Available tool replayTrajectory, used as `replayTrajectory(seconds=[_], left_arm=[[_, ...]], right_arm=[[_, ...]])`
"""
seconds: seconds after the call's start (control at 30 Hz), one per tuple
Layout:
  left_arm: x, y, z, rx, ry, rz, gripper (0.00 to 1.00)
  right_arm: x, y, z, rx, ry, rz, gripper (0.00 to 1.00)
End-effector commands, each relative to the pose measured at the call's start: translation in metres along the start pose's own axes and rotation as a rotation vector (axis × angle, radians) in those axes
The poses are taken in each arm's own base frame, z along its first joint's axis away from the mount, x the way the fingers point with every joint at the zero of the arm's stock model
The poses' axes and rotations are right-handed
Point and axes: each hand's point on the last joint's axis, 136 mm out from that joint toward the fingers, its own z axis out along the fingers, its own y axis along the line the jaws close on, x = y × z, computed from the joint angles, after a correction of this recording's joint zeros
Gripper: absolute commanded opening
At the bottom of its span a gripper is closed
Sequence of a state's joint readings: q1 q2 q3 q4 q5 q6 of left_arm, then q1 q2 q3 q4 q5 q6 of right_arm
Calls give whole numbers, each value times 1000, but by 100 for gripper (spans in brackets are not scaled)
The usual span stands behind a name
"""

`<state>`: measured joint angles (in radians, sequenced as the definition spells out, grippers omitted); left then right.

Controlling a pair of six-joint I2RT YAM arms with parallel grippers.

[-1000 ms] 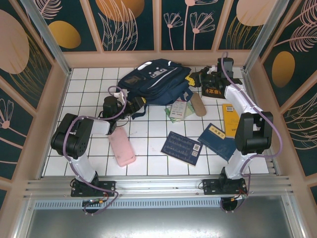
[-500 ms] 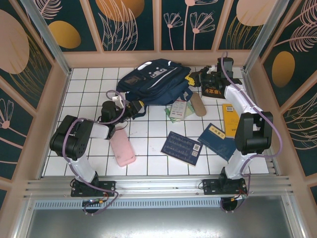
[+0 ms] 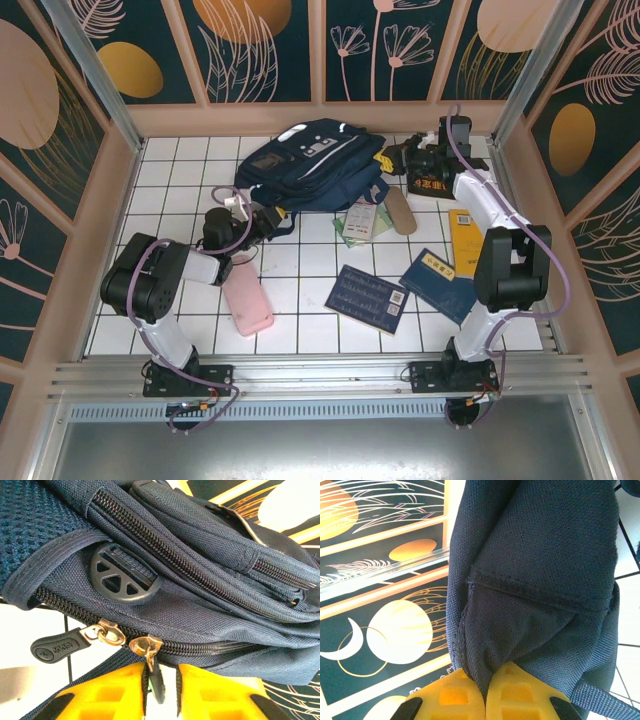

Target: Pack the student bag

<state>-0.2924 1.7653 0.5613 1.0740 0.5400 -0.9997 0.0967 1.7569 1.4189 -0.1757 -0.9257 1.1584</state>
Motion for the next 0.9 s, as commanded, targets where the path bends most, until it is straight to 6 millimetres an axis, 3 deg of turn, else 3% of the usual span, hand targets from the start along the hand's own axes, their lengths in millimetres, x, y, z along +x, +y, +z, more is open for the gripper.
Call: replayTrajectory(seconds=[0.0,0.3,0.63,0.87], left_arm=[[-7,-9,-5,25,-27,31,20],[-5,-26,-15,35,-17,52,15],[22,-50,9,39,84,57,15],[25,-78,18,99,102,27,14]], right_arm=[[13,47,-22,-99,11,-128,0],[9,24,-13,-44,-8,-136,0],[29,8,14,16,20,-173,0],[42,-3,23,69,16,-221,0]])
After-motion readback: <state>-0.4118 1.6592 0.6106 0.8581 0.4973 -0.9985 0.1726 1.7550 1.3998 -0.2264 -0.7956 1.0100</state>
